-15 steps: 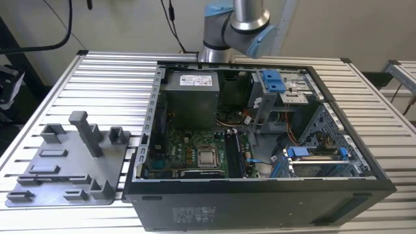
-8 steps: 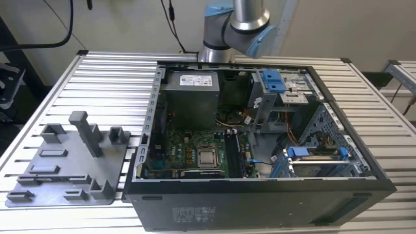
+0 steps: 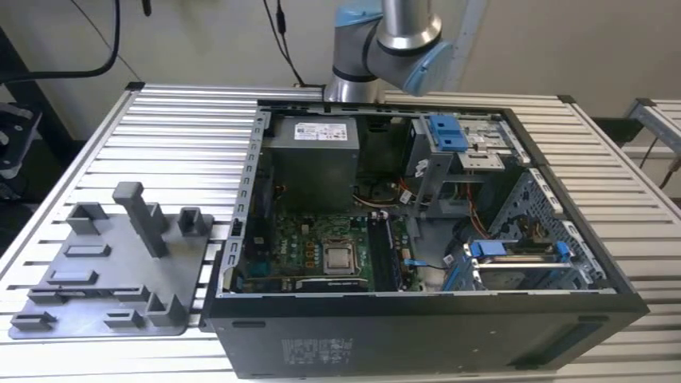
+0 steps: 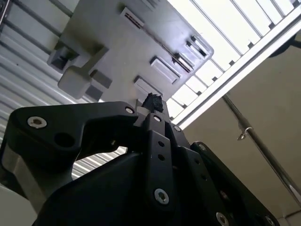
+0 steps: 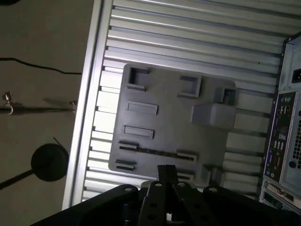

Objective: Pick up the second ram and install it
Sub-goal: 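Pick up the second ram and move it above second insertion slot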

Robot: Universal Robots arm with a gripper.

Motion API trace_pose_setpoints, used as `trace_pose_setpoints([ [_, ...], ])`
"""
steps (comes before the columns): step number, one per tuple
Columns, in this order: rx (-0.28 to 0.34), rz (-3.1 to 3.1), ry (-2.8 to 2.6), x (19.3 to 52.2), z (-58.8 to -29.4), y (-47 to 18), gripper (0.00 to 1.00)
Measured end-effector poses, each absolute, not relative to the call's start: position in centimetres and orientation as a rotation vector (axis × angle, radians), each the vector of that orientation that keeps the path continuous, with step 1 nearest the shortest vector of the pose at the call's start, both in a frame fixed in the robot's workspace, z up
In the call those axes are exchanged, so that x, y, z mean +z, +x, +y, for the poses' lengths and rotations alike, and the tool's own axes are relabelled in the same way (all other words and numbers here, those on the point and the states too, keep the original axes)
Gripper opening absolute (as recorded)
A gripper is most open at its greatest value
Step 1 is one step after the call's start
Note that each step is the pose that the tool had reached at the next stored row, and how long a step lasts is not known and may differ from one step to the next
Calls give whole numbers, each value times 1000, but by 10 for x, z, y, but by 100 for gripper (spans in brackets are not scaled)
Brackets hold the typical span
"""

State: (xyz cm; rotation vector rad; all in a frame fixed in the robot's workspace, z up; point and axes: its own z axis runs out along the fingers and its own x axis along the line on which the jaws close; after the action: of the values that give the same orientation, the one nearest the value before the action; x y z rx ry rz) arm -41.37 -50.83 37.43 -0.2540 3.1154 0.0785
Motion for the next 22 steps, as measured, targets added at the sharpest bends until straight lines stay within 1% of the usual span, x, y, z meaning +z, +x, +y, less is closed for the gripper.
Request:
trace_pose_setpoints([
  [22, 81, 3014, -857, 373, -508, -414, 11],
])
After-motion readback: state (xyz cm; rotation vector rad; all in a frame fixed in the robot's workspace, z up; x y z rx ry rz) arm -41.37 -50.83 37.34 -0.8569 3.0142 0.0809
